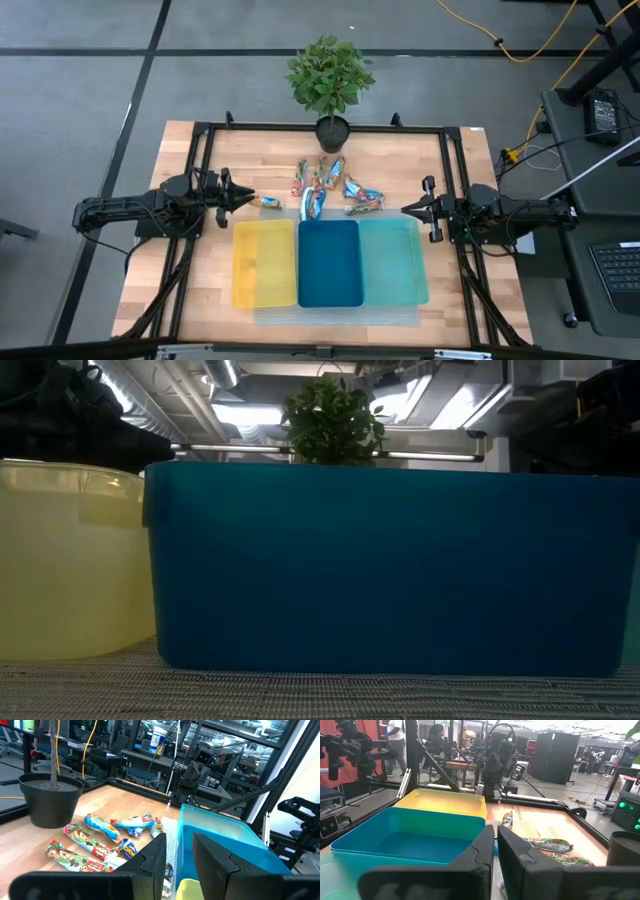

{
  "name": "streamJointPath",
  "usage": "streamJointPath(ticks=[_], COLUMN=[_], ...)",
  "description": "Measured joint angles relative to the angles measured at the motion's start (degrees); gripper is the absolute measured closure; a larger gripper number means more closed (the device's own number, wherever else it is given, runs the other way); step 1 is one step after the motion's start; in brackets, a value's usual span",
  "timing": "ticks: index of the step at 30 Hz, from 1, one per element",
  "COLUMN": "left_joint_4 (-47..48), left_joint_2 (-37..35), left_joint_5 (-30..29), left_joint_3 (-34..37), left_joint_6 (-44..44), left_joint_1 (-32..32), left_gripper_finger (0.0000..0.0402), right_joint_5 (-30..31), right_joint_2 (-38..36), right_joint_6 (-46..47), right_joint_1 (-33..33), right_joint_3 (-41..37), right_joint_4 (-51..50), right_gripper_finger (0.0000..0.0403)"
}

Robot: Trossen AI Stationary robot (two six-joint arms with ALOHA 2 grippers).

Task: Pick and place Granola Bars by type

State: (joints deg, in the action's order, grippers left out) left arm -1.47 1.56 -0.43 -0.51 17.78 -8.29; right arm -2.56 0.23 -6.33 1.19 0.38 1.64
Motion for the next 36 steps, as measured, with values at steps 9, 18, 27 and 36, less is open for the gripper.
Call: streamJointPath(ticks=[9,18,27,36], left_joint_4=[0.0,-7.9,-7.8,-16.2], left_joint_2=[0.0,0.0,0.0,-0.1], left_joint_5=[0.0,-3.2,-4.9,-13.5], left_joint_3=[0.0,-0.3,-0.3,-0.3], left_joint_6=[0.0,-11.2,-13.7,-4.1], left_joint_1=[0.0,-0.2,-0.2,-0.2], left_gripper_finger=[0.0313,0.0313,0.0313,0.0313], right_joint_5=[0.0,0.0,5.8,6.0], right_joint_2=[0.0,0.0,0.0,0.0], right_joint_6=[0.1,0.0,4.6,22.8], right_joint_1=[0.0,0.0,0.0,0.0], right_joint_3=[0.0,0.0,0.0,0.0], right_joint_4=[0.0,0.0,2.9,11.0], right_gripper_finger=[0.0375,0.0375,0.0375,0.0375])
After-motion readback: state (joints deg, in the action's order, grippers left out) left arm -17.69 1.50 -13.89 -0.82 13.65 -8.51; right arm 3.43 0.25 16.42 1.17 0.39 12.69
